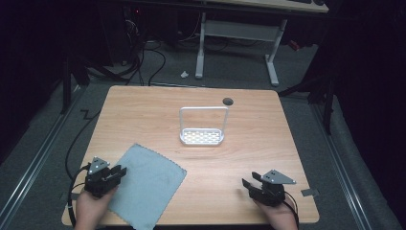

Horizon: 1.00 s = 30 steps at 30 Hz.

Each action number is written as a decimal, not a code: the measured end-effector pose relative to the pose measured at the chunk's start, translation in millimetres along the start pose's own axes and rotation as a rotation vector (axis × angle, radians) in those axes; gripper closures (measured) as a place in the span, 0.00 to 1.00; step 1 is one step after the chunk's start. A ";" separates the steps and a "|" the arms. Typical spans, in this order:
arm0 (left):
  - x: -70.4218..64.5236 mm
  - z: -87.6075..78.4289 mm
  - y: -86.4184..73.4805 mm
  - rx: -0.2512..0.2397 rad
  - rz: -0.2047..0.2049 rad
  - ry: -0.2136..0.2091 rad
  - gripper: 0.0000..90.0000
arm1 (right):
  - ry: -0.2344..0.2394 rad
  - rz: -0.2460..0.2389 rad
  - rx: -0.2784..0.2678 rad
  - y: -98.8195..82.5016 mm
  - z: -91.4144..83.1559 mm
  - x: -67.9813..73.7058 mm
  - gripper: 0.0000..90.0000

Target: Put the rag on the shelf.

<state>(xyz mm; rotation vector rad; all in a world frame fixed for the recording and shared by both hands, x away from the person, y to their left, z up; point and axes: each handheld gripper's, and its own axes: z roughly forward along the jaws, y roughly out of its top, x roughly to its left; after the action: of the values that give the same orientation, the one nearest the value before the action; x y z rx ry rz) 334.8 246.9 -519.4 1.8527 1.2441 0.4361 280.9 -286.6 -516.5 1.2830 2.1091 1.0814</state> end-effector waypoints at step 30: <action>-48.6 -1.6 -10.3 0.085 0.206 -0.137 1.00 | 0.064 -0.035 0.004 9.1 13.7 9.4 0.55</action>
<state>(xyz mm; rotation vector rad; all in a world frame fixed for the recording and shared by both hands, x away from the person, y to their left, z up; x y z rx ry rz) 305.9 206.4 -518.9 2.0567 0.9979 0.3643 291.0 -270.5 -517.2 1.2233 2.1735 1.1182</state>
